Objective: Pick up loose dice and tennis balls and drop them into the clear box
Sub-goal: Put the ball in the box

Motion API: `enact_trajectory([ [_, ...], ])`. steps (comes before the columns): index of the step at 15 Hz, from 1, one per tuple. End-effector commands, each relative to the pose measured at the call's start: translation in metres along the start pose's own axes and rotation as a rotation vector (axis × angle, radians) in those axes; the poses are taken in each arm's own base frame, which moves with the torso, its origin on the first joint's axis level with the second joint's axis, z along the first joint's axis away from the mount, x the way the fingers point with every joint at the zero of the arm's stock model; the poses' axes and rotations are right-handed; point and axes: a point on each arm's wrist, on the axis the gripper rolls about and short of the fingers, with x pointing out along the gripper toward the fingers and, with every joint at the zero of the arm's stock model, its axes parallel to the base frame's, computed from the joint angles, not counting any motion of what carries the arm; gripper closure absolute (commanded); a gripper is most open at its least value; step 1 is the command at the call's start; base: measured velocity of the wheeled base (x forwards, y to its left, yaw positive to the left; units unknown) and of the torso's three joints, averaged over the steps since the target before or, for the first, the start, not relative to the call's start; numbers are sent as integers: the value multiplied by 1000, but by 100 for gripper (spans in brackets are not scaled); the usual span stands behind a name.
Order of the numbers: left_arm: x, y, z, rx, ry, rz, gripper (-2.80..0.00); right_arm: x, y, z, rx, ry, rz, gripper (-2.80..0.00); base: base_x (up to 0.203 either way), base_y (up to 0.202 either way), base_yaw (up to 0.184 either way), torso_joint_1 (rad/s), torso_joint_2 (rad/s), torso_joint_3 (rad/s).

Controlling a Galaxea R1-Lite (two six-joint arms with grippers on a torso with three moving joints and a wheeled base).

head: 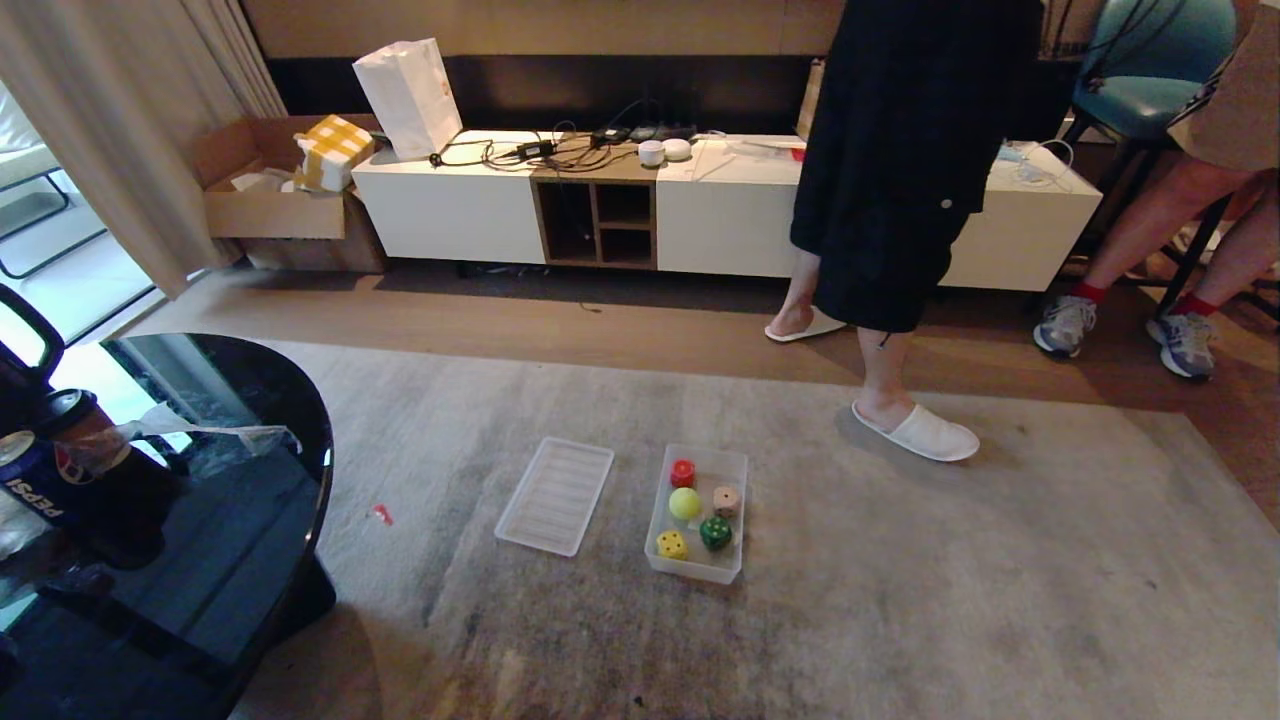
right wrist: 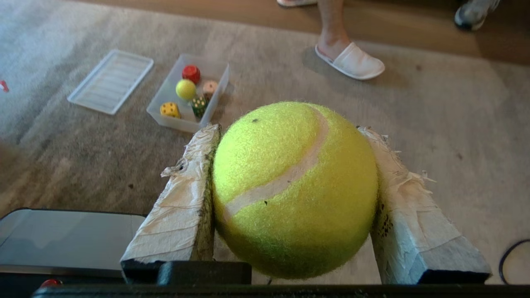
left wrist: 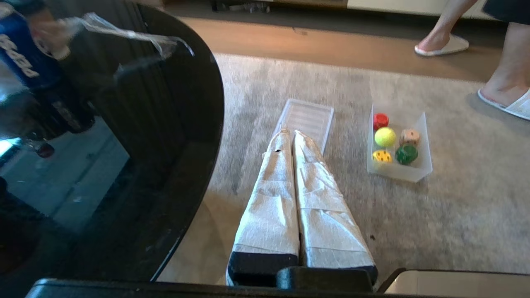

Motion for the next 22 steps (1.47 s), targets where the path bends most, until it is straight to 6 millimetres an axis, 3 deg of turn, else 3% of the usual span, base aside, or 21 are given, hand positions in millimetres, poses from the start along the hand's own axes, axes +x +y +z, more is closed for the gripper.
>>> enact_trajectory([
  [1, 0, 0, 0, -1, -1, 0, 0, 0, 0, 0, -1, 3, 0, 0, 0, 0, 0, 2, 3, -188],
  [22, 0, 0, 0, 0, -1, 0, 0, 0, 0, 0, 1, 3, 0, 0, 0, 0, 0, 3, 1, -197],
])
